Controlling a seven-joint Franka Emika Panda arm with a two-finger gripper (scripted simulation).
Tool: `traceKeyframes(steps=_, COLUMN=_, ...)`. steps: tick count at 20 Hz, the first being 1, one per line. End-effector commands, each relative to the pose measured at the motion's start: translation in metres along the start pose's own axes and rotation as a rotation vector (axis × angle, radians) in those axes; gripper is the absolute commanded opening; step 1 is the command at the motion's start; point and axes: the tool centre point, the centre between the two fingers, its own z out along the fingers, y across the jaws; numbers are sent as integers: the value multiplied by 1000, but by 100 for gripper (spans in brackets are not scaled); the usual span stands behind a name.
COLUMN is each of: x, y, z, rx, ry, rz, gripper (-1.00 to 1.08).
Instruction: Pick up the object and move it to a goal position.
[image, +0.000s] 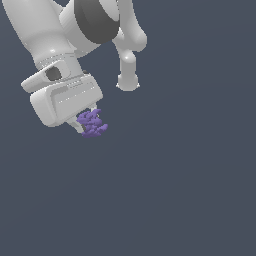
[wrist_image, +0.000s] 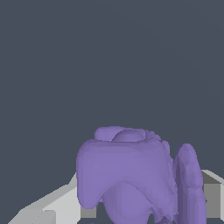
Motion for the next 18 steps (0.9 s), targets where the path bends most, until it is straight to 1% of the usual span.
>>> traceKeyframes(steps=1, x=-3, y=12, z=-17, rx=-13, ry=33, rz=-32, gripper=-100)
traceKeyframes(steps=11, x=-19, y=59, z=-86, rx=-61, ry=164, rz=-153, gripper=-100)
traceKeyframes(steps=18, x=-29, y=83, z=-120, rx=-82, ry=230, rz=-213, gripper=-100)
